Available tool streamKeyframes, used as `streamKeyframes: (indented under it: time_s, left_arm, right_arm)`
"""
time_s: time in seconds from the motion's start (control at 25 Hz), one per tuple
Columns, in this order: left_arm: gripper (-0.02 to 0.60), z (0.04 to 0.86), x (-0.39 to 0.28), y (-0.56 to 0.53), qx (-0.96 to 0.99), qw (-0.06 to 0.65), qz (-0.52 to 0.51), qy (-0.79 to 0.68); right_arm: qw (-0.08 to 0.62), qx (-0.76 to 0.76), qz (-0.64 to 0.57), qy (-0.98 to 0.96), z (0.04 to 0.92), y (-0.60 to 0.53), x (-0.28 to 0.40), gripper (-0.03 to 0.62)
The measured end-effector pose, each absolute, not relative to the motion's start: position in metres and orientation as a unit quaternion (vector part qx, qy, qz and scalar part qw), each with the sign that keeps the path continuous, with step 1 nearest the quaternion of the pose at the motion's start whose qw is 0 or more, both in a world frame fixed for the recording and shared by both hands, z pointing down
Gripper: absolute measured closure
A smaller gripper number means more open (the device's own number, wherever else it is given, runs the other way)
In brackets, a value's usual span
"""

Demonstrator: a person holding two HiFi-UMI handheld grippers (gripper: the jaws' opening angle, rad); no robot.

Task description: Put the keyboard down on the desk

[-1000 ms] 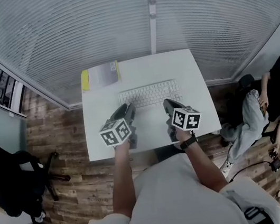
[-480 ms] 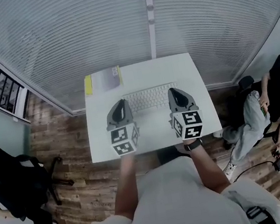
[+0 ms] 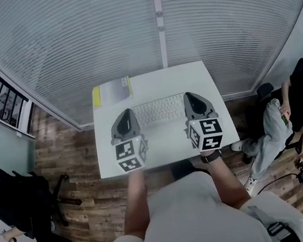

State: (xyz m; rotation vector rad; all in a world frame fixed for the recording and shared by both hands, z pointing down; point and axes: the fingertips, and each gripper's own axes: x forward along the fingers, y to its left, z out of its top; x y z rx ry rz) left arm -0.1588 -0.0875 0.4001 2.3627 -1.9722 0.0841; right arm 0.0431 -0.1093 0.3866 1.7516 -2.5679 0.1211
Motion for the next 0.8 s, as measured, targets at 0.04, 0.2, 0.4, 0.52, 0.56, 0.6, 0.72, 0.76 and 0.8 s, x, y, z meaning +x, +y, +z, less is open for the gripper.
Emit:
streamKeyframes:
  time_s: [0.04,0.2,0.4,0.52,0.56,0.6,0.72,0.76,0.8]
  left_arm:
    - [0.566,0.401,-0.160,-0.086,0.766,0.033,0.026,-0.641]
    - [0.566,0.395,-0.157,-0.082,0.767,0.028,0.018,-0.641]
    - [0.566,0.387,-0.153,-0.079,0.773,0.010,0.014,-0.635]
    - [0.566,0.387,-0.158,-0.075,0.771,0.007,0.018,-0.637]
    - [0.567,0.388,-0.160,-0.074,0.769,0.009,0.017,-0.639]
    - [0.566,0.388,-0.162,-0.072,0.768,0.011,0.016,-0.640]
    - [0.567,0.387,-0.160,-0.068,0.767,0.015,0.010,-0.641]
    - [0.568,0.386,-0.158,-0.067,0.768,0.019,0.006,-0.641]
    - [0.567,0.385,-0.156,-0.066,0.768,0.024,0.002,-0.640]
  right_arm:
    - [0.016,0.563,0.036,-0.826,0.386,-0.107,0.045,0.583]
    - [0.013,0.563,0.029,-0.826,0.384,-0.099,0.052,0.583]
    - [0.011,0.557,0.018,-0.830,0.379,-0.094,0.054,0.583]
    - [0.017,0.564,0.006,-0.825,0.379,-0.092,0.064,0.583]
    - [0.017,0.567,0.005,-0.824,0.379,-0.091,0.068,0.583]
    - [0.016,0.568,0.006,-0.823,0.380,-0.089,0.072,0.583]
    - [0.013,0.568,0.005,-0.823,0.379,-0.085,0.078,0.583]
    - [0.012,0.568,0.004,-0.823,0.379,-0.083,0.079,0.583]
    - [0.011,0.567,0.003,-0.823,0.379,-0.081,0.080,0.583]
